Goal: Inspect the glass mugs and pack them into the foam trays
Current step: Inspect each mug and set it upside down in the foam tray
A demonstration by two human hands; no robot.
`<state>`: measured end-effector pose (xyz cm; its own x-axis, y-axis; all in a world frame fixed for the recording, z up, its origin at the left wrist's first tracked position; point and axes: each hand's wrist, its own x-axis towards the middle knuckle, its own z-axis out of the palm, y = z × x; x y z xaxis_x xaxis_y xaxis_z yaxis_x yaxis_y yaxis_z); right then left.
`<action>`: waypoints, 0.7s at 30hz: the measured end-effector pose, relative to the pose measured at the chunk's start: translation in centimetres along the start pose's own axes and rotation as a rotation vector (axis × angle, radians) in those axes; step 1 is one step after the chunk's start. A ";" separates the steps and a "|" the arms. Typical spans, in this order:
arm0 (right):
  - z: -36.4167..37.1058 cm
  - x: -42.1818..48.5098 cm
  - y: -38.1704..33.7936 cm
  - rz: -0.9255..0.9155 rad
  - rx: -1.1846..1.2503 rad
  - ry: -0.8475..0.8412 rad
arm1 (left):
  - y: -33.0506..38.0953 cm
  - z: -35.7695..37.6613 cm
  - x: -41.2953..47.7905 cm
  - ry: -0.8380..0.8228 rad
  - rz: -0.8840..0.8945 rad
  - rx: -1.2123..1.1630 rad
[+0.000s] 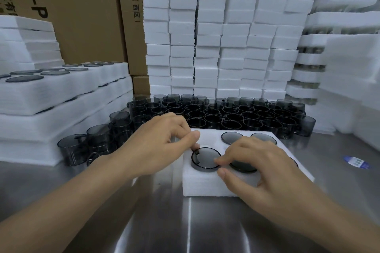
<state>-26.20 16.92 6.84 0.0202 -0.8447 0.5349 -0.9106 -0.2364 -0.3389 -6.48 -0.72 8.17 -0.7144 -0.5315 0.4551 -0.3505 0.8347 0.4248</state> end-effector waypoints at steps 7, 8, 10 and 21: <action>-0.3 -0.2 -0.8 -0.033 -0.074 -0.039 | 0.2 0.7 -0.2 0.024 0.020 -0.033; -0.1 -0.2 -0.9 -0.044 -0.102 -0.082 | 0.1 0.7 -0.2 0.015 0.018 -0.036; 0.1 -0.3 -1.1 -0.050 -0.141 -0.145 | 0.2 0.7 -0.1 0.004 0.031 -0.012; 0.9 -0.5 -1.4 -0.055 -0.253 -0.219 | -0.7 -2.1 0.4 0.132 -0.001 0.048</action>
<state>-24.60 17.25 6.36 0.1350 -0.9236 0.3588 -0.9787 -0.1808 -0.0972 -5.25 -1.84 9.69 -0.6295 -0.5438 0.5550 -0.3816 0.8386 0.3889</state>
